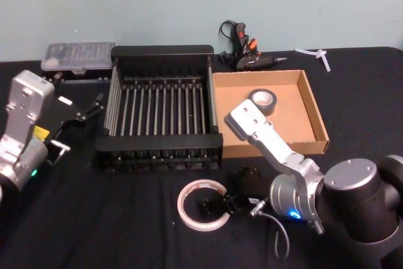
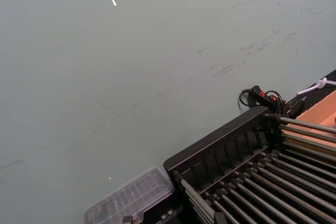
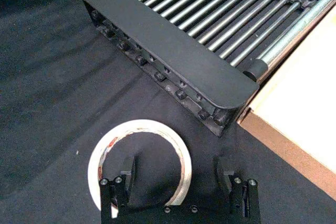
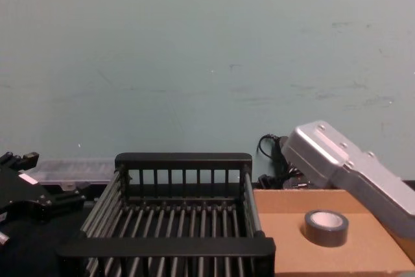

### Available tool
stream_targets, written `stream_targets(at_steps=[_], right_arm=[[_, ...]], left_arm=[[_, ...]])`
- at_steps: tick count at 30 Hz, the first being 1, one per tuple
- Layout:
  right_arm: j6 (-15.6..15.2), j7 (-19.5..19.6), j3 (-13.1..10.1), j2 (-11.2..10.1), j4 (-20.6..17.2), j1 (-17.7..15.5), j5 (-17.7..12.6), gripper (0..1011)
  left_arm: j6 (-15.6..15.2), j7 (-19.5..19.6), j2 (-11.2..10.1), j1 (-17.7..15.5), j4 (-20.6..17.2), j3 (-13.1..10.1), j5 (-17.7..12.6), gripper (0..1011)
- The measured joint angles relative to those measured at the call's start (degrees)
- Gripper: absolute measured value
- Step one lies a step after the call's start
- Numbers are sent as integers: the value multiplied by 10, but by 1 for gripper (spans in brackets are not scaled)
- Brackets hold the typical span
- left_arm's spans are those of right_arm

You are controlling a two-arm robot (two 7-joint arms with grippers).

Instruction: Pick up the white tape and place it into the black box , Pick up the silver tape and place it into the brown box.

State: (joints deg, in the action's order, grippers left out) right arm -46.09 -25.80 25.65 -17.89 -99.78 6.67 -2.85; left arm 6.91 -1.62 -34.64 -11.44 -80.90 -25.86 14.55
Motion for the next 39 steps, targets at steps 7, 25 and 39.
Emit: stream_targets(at_steps=[7, 25, 39], right_arm=[[2, -3, 1, 1, 2, 0, 1, 1002], [2, -9, 4, 3, 8, 2, 2, 1002], [2, -8, 5, 4, 13, 2, 2, 1002]], left_arm=[[0, 0, 0, 0, 0, 0, 0, 1001], [0, 0, 0, 0, 0, 0, 0, 1001], [0, 0, 0, 0, 0, 0, 0, 1001]])
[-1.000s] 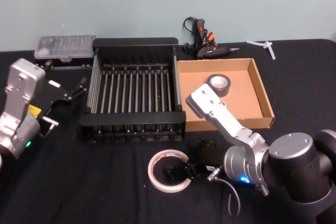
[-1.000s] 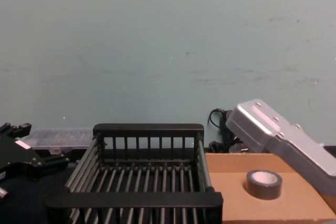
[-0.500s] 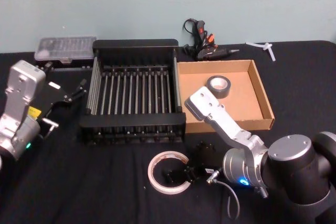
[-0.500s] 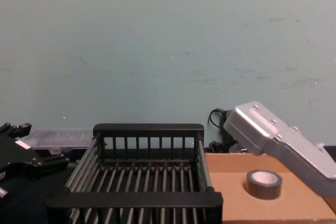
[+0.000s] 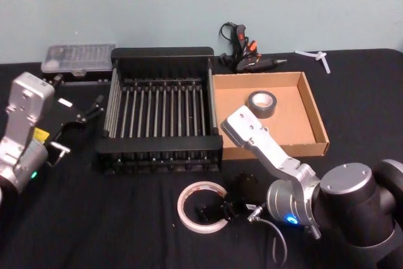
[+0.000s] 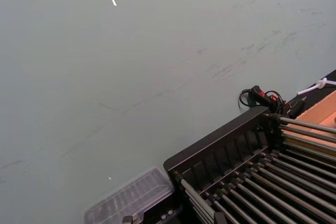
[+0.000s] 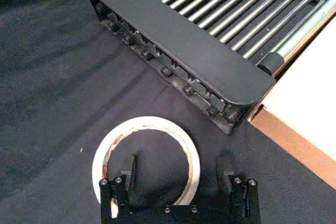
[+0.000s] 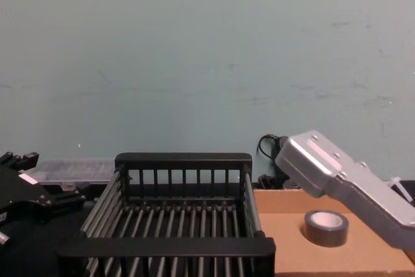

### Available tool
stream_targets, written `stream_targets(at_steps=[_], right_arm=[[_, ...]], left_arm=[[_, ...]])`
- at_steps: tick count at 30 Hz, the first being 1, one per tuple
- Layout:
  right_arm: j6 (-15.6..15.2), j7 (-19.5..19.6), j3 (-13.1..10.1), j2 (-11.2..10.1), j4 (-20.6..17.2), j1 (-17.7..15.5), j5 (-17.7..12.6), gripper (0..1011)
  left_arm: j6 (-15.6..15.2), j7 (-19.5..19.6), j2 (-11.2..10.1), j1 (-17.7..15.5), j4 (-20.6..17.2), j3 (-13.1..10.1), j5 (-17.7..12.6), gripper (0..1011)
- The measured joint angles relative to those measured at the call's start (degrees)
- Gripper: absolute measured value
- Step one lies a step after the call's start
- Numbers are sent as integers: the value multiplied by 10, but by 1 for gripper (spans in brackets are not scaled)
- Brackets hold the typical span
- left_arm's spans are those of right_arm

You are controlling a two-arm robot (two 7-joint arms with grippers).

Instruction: Pick up the white tape and place it into the black box , Pick up the silver tape and place it into the brown box.

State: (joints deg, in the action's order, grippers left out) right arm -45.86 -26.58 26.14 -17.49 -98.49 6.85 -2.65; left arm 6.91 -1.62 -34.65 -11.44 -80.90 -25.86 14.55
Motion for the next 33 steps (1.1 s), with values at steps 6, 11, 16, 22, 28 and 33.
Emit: stream_targets(at_steps=[6, 11, 16, 22, 28, 33], right_arm=[[1, 0, 0, 0, 1, 0, 1, 1002], [1, 0, 0, 0, 2, 0, 1, 1002], [2, 0, 1, 1, 2, -1, 1, 1002], [4, 0, 2, 2, 2, -1, 2, 1002], [5, 1, 3, 2, 2, -1, 3, 1002], [5, 1, 3, 1, 2, -1, 3, 1002]], left_arm=[[0, 0, 0, 0, 0, 0, 0, 1001], [0, 0, 0, 0, 0, 0, 0, 1002], [0, 0, 0, 0, 0, 0, 0, 1001], [0, 0, 0, 0, 0, 0, 0, 1001], [0, 0, 0, 0, 0, 0, 0, 1001], [0, 0, 0, 0, 0, 0, 0, 1001]])
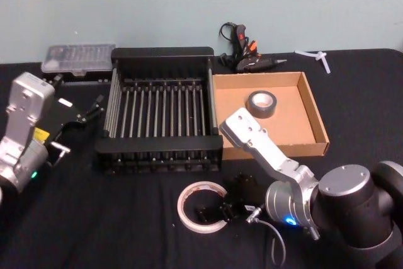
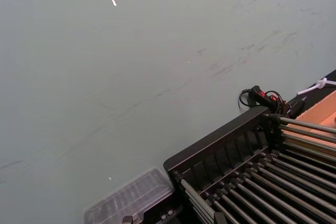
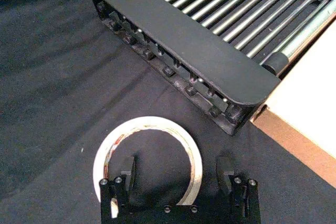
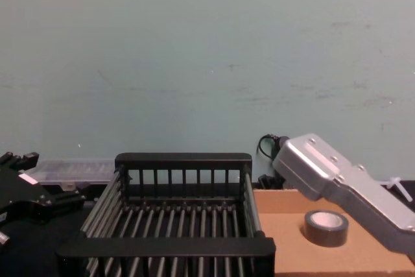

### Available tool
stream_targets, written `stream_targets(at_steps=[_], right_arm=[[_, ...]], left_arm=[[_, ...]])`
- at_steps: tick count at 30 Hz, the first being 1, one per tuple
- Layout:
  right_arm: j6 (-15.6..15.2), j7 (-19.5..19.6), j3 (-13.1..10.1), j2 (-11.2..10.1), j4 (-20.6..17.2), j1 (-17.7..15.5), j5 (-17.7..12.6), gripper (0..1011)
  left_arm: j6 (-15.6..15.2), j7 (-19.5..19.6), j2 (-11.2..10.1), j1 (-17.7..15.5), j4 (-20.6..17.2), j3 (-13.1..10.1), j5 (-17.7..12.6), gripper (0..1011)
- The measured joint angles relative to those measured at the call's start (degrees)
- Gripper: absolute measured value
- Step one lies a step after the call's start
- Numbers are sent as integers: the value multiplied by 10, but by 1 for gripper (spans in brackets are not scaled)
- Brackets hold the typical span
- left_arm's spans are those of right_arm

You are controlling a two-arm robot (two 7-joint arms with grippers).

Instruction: Pick up the white tape and place it into the black box , Pick up the silver tape and place it into the brown box.

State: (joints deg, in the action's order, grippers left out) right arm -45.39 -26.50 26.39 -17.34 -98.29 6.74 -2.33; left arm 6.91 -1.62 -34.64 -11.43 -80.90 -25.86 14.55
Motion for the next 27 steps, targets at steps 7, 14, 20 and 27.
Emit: stream_targets(at_steps=[7, 14, 20, 27], right_arm=[[0, 0, 0, 0, 0, 0, 0, 890], [-1, 0, -1, 0, 0, 0, 0, 691], [-1, 0, -1, 0, 0, 0, 0, 509], [-1, 0, -1, 0, 0, 0, 0, 269]], left_arm=[[0, 0, 0, 0, 0, 0, 0, 1001], [0, 0, 0, 0, 0, 0, 0, 1001], [0, 0, 0, 0, 0, 0, 0, 1001], [0, 0, 0, 0, 0, 0, 0, 1001]])
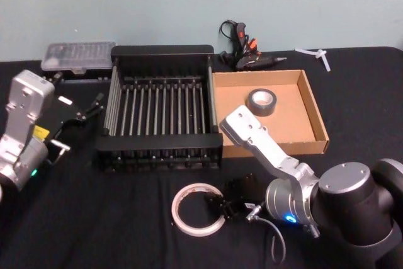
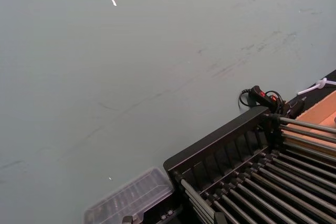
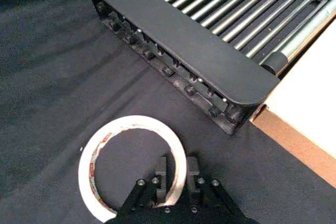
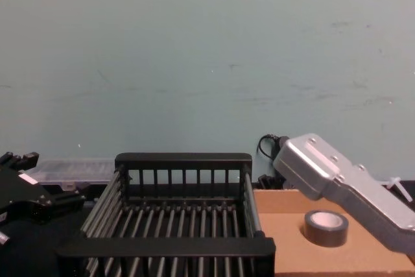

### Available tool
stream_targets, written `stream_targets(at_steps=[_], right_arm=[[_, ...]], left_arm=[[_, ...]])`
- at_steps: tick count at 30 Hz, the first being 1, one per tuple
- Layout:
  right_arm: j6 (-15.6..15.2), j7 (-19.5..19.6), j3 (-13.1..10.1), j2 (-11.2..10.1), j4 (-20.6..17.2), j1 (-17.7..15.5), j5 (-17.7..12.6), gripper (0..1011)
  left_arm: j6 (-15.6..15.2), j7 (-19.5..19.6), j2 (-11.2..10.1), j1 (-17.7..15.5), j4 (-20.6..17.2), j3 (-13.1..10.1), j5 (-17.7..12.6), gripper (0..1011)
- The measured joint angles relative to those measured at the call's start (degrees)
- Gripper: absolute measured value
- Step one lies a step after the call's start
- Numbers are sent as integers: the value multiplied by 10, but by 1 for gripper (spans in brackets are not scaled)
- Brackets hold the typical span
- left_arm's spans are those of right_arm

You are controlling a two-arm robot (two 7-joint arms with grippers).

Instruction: Pick up the white tape and place it into the black box , Pick up the silver tape and place it into the brown box.

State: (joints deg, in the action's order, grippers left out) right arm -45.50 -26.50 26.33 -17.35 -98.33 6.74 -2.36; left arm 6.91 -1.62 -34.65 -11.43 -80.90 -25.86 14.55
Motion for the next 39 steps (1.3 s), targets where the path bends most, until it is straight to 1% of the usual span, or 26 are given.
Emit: stream_targets(at_steps=[2, 3, 5, 8, 15, 19, 23, 24, 28, 30, 39], right_arm=[[0, 0, 0, 0, 0, 0, 0, 226], [0, 0, 0, 0, 0, 0, 0, 171], [0, 0, 0, 0, 0, 0, 0, 125], [0, 0, 0, 0, 0, 0, 0, 101], [1, 0, 0, 0, 0, 0, -1, 98], [10, -1, -5, 0, -1, -2, -6, 98], [28, -3, -13, -3, -5, -6, -15, 98], [37, -4, -17, -5, -7, -7, -21, 98], [53, -6, -23, -9, -13, -9, -30, 98], [68, -10, -29, -16, -21, -11, -40, 98], [97, -21, -42, -33, -46, -15, -64, 98]], left_arm=[[0, 0, 0, 0, 0, 0, 0, 1001], [0, 0, 0, 0, 0, 0, 0, 1001], [0, 0, 0, 0, 0, 0, 0, 1001], [0, 0, 0, 0, 0, 0, 0, 1001], [0, 0, 0, 0, 0, 0, 0, 1001], [0, 0, 0, 0, 0, 0, 0, 1001], [0, 0, 0, 0, 0, 0, 0, 1001], [0, 0, 0, 0, 0, 0, 0, 1001], [0, 0, 0, 0, 0, 0, 0, 1001], [0, 0, 0, 0, 0, 0, 0, 1001], [0, 0, 0, 0, 0, 0, 0, 1001]])
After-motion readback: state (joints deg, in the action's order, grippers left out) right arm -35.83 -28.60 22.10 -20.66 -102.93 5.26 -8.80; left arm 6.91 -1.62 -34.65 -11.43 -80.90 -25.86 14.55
